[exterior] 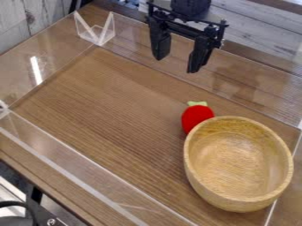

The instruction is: Move the red object to the left side of the table

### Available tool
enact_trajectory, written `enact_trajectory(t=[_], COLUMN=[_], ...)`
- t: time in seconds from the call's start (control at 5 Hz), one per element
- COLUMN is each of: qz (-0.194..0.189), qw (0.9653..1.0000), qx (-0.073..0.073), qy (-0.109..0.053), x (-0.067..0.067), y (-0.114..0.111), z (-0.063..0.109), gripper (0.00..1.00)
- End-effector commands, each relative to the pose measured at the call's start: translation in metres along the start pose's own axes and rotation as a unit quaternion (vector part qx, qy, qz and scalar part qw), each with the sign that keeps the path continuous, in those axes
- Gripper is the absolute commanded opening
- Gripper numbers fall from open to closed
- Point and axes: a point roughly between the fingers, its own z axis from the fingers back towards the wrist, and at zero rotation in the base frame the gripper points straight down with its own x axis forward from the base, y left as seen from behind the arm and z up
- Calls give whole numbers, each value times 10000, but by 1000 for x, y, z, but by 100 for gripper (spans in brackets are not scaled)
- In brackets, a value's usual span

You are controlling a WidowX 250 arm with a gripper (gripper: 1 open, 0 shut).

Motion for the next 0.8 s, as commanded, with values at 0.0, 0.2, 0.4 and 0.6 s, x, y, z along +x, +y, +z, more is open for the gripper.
enact_trajectory(t=[0.0,0.2,0.4,0.6], qz=[-167,-354,-316,-414], qw=[9998,9992,9992,9988], qx=[-71,-126,-200,-246], qy=[54,122,126,99], x=[1,3,5,6], y=[-2,-5,-12,-19], z=[-18,-44,-62,-75], gripper=[100,100,100,100])
